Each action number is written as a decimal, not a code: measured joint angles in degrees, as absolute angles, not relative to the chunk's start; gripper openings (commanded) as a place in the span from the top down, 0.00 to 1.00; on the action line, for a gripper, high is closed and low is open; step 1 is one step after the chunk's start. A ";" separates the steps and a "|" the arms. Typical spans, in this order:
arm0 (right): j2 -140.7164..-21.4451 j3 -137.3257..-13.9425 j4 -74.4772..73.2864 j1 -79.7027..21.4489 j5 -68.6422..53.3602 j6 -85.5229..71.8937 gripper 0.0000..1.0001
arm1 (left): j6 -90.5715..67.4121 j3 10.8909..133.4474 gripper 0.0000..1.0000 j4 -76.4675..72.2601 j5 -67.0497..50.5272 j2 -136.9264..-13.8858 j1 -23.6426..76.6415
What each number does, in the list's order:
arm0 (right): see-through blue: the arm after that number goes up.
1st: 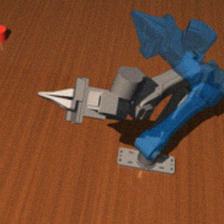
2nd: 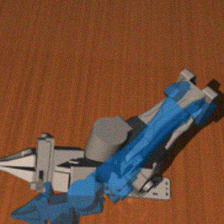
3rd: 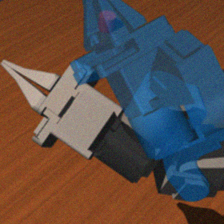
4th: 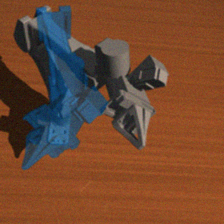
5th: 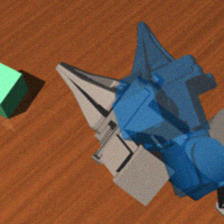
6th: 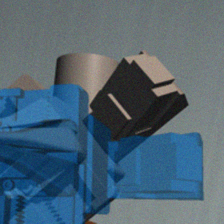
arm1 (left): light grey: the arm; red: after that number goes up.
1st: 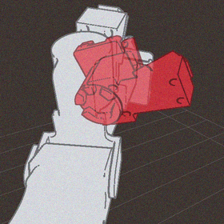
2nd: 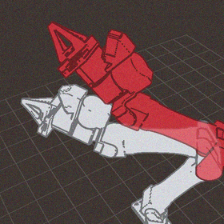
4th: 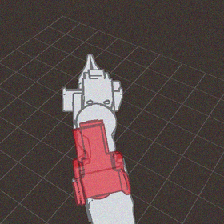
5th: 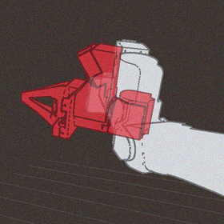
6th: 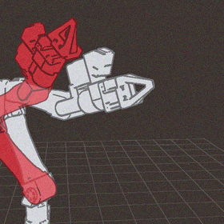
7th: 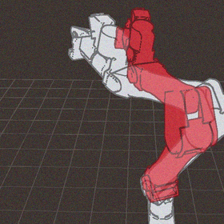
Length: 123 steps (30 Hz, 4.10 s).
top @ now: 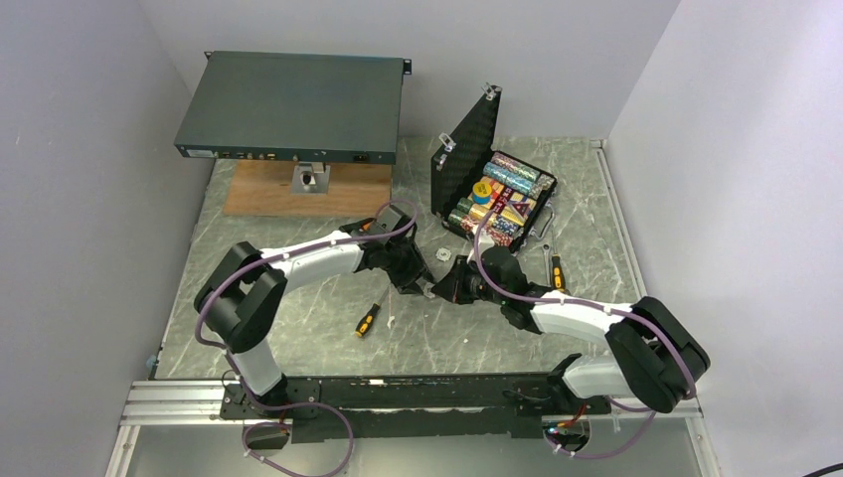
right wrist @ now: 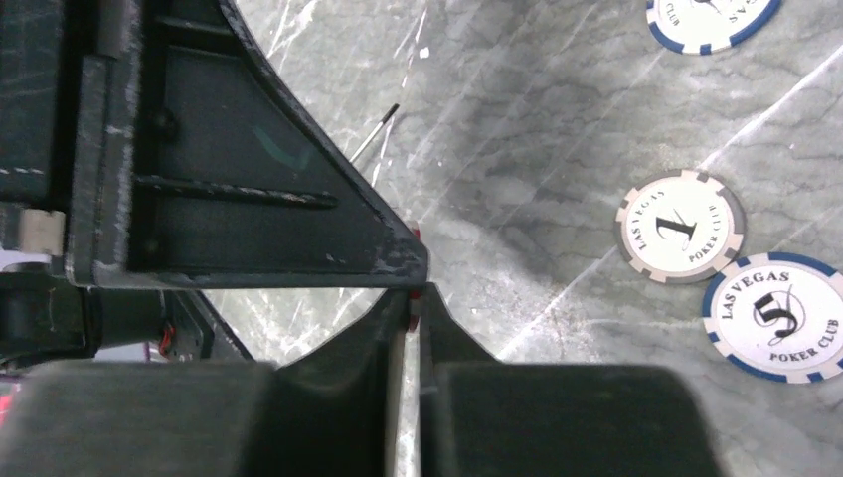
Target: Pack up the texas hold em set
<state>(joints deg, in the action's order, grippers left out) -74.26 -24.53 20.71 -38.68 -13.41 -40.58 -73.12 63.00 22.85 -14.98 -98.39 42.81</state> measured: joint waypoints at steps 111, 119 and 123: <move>-56.90 -35.92 -17.89 -15.77 -5.54 -27.40 0.37 | -36.49 80.62 0.23 32.01 22.44 -112.90 41.36; -54.92 -34.85 -17.98 -15.79 -6.26 -27.35 0.37 | -41.21 81.82 0.30 30.76 25.36 -116.27 39.40; -54.50 -34.81 -17.98 -15.79 -6.26 -27.31 0.37 | -42.50 82.04 0.38 30.09 25.58 -116.84 38.98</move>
